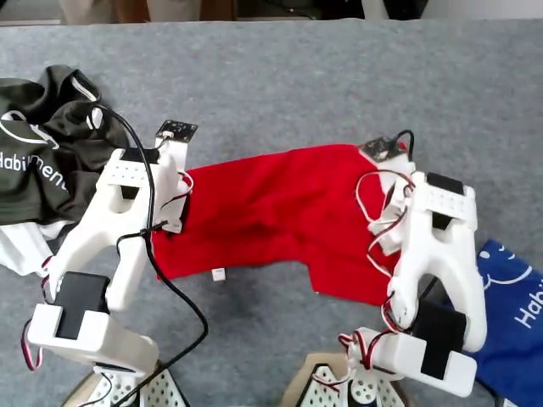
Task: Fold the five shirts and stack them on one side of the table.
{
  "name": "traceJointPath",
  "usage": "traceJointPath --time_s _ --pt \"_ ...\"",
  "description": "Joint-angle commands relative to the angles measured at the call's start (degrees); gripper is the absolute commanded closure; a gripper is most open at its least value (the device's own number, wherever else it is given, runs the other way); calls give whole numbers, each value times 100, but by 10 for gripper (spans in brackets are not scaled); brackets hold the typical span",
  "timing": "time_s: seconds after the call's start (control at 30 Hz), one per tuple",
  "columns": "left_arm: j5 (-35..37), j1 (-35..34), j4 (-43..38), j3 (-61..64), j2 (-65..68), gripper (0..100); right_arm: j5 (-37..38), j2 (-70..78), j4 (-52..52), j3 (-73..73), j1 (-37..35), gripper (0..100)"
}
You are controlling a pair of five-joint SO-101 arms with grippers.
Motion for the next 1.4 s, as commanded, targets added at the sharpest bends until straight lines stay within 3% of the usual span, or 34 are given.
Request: traceJointPath --time_s 0.0,0.27,0.43,0.67,0.83,1.37 --pt "-9 -18 53 -70 -277 981 70 -57 273 -470 101 994" --pt "-9 -18 53 -53 -277 981 316 -681 932 -831 110 994" --pt "-9 -18 53 -62 -277 981 967 -1446 985 -347 338 994" --pt "-53 0 53 -70 -277 981 2303 -2193 202 1191 866 994" --pt "-53 35 53 -62 -277 981 2831 -2571 -97 1982 945 994" --pt "-79 62 712 -255 -356 981 3385 -2985 -835 2844 954 993"
